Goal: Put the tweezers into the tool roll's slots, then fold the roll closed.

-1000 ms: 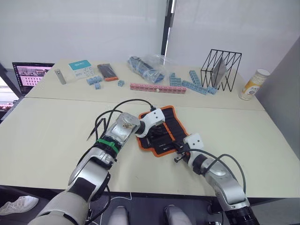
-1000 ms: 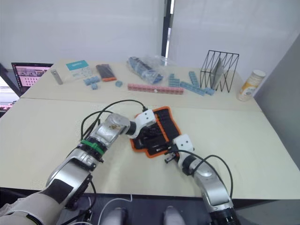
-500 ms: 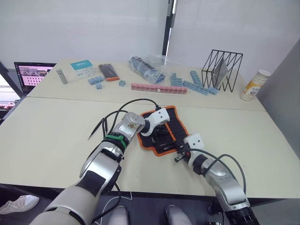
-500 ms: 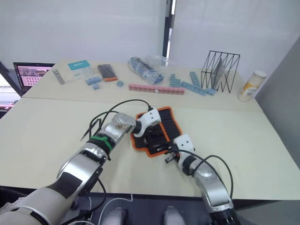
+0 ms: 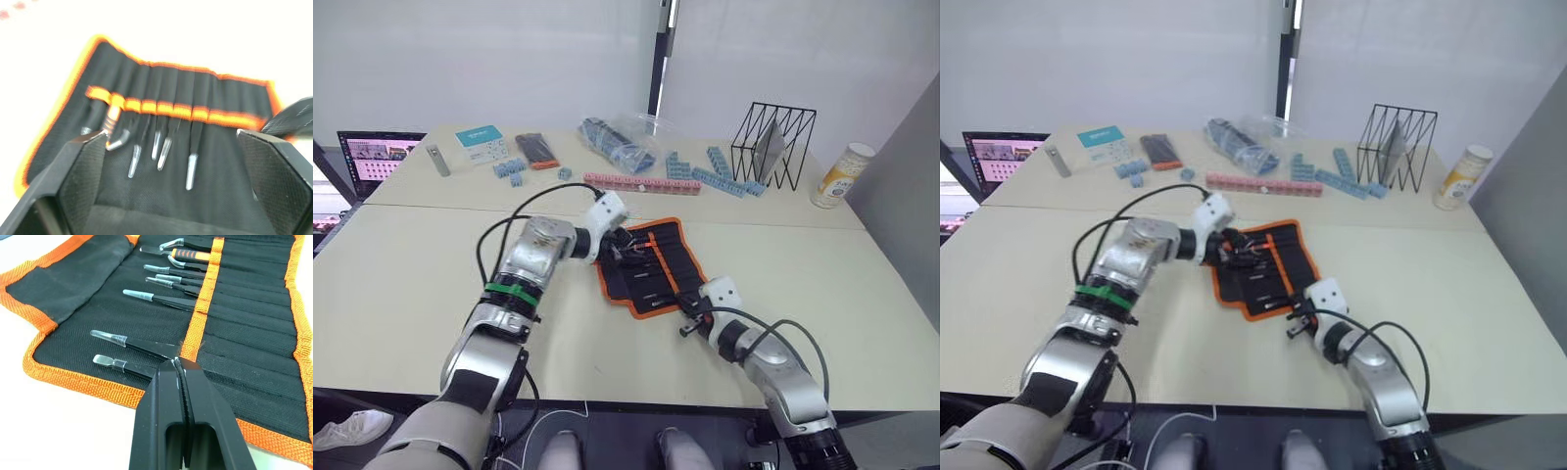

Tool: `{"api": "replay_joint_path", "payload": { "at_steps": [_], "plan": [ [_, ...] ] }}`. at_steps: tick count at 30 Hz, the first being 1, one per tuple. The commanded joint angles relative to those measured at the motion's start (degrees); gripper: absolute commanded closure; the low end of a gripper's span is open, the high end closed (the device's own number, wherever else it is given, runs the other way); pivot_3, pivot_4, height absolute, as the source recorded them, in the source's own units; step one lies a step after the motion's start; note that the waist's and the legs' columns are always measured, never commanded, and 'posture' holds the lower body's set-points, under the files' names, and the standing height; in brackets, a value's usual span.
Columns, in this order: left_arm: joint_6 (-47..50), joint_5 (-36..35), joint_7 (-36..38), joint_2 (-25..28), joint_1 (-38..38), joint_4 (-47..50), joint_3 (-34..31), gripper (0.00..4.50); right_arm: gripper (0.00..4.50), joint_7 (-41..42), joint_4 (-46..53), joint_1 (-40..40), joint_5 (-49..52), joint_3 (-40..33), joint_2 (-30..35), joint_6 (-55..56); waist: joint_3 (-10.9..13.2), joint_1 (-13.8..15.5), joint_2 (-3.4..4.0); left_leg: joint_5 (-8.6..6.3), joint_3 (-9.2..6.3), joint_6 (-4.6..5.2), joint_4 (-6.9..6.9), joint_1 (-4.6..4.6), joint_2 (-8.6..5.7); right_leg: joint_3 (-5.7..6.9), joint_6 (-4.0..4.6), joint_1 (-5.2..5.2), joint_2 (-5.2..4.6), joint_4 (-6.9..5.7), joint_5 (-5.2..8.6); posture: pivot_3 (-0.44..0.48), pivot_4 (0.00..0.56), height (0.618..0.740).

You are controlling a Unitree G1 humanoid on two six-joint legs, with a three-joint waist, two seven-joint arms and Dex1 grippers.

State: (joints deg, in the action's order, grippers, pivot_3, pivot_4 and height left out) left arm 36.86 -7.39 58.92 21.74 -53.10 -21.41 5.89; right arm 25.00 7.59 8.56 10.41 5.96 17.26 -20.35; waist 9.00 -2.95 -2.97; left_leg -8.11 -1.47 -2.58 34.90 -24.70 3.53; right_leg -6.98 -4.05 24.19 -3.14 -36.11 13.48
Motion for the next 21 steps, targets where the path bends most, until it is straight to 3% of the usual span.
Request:
{"api": "replay_joint_path", "payload": {
  "at_steps": [1, 8, 15, 21],
  "plan": [
    [2.6, -2.1, -2.6, 2.6, 2.6, 8.7, -2.7, 0.04, 4.50, -0.2, -0.3, 1.8, 0.5, -2.1, 0.1, 0.2, 0.0, 0.1, 0.05, 0.00, 0.00, 0.00, -0.02, 0.02, 0.00, 0.01, -0.02, 0.00, 0.00, -0.01, -0.01, 0.000, 0.150, 0.740],
    [-3.5, -3.3, -11.1, 6.7, 13.9, 15.6, -11.2, 0.04, 4.50, 0.5, -5.0, 3.4, -0.8, -1.1, 0.1, 1.2, 0.0, 0.0, 0.07, 0.01, 0.01, 0.01, -0.06, 0.05, 0.06, 0.03, -0.21, 0.00, 0.02, 0.00, -0.12, 0.000, 0.150, 0.740],
    [1.7, -10.9, -10.7, 13.6, 25.7, 20.7, -22.9, 0.04, 4.50, 1.7, -8.5, 4.4, -1.4, -0.9, 0.8, 2.6, 0.0, 0.0, 0.08, 0.01, 0.02, 0.01, -0.02, 0.08, 0.07, 0.05, 0.09, -0.03, 0.01, 0.00, 0.03, 0.000, 0.150, 0.740],
    [-4.6, -17.7, -8.3, 15.1, 40.5, 24.7, -34.9, 0.04, 4.50, 3.5, -11.7, 5.8, -1.6, -0.4, 0.9, 3.7, 0.0, -0.4, 0.05, 0.00, 0.07, 0.00, -0.07, 0.16, 0.18, 0.10, 0.26, -0.04, 0.02, 0.00, 0.06, 0.000, 0.150, 0.740]
  ]
}}
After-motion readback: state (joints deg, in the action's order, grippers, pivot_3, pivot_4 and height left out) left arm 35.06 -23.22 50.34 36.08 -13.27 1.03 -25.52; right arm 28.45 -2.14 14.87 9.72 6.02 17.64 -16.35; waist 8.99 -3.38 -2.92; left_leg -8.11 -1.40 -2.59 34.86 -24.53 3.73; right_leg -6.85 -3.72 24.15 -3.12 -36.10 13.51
